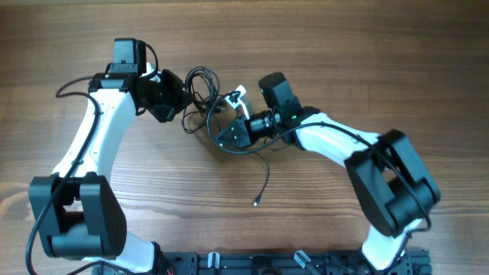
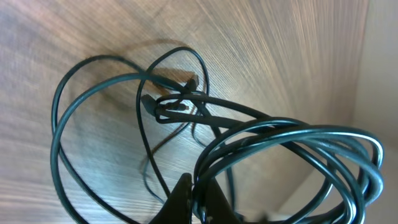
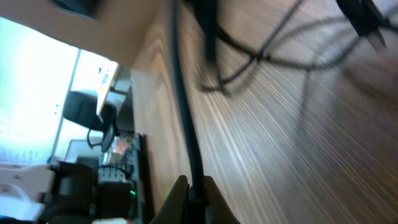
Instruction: Untangle cables
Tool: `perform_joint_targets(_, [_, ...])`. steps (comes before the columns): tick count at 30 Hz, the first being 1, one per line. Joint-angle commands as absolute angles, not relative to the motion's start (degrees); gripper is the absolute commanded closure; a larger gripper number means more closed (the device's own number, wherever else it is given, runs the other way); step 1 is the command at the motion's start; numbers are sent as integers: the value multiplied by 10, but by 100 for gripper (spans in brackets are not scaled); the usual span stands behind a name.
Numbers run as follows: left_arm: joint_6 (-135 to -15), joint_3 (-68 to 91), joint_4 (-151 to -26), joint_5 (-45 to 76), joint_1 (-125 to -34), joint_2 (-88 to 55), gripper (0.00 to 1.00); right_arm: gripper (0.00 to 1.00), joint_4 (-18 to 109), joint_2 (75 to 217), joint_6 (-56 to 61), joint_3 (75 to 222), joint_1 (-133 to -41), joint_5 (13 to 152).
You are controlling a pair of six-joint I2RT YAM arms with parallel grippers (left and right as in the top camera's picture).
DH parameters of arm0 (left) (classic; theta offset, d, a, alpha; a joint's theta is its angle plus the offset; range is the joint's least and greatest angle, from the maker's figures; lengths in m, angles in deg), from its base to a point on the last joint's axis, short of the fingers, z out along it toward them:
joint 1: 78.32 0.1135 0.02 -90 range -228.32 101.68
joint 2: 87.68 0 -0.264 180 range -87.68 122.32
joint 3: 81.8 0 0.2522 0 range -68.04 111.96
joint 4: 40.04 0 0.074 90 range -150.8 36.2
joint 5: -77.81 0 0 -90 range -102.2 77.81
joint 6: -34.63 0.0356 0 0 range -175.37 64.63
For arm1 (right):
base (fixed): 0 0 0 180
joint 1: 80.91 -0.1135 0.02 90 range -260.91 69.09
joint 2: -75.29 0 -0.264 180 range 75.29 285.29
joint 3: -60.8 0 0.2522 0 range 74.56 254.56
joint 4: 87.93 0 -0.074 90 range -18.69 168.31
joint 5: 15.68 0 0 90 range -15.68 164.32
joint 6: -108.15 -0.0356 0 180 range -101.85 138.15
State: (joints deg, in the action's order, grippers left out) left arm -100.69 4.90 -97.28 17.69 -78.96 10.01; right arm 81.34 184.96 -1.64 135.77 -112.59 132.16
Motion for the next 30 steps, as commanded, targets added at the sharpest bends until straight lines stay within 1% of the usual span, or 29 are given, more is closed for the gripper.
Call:
perform_joint_targets(1, [-835, 49, -973, 182, -803, 85, 96, 96, 840, 1787, -102, 1360, -1124, 1325])
perform_joint_targets(5, [-765, 49, -966, 182, -837, 85, 96, 96, 868, 1782, -249, 1360, -1124, 1307])
perform_joint_targets(10, [-765, 49, -941, 182, -850, 85, 96, 96, 868, 1782, -386, 1360, -1125, 1308])
perform_joint_targets(12, [-760, 49, -933, 182, -849, 85, 96, 96, 869, 1782, -416, 1360, -1126, 1309])
perform_joint_targets(13, [-750, 49, -932, 182, -849, 85, 96, 87, 870, 1782, -419, 1360, -1125, 1306])
perform_joint_targets(14, [-745, 49, -932, 182, -849, 85, 96, 63, 877, 1782, -418, 1360, -1124, 1305])
perform_joint_targets(15, [-732, 49, -935, 185, -849, 85, 96, 37, 886, 1782, -419, 1360, -1122, 1309])
perform_joint_targets(16, [-722, 49, -937, 185, -849, 85, 96, 25, 892, 1779, -419, 1360, -1122, 1314])
perform_joint_targets(17, [-710, 49, -939, 189, -849, 85, 96, 4, 906, 1773, -418, 1360, -1122, 1326])
perform_joint_targets(18, [-688, 49, -943, 201, -849, 83, 96, 1, 912, 1760, -414, 1361, -1122, 1332])
perform_joint_targets(20, [-676, 49, -939, 212, -849, 69, 96, 1, 909, 1716, -365, 1361, -1122, 1310])
perform_joint_targets(24, [-678, 49, -918, 213, -849, 19, 96, 0, 838, 1629, -247, 1361, -1111, 1222])
perform_joint_targets(27, [-677, 49, -917, 213, -849, -15, 96, 0, 784, 1597, -176, 1361, -1077, 1194])
perform_joint_targets(30, [-678, 49, -917, 217, -849, -38, 96, 0, 759, 1593, -157, 1361, -1021, 1194])
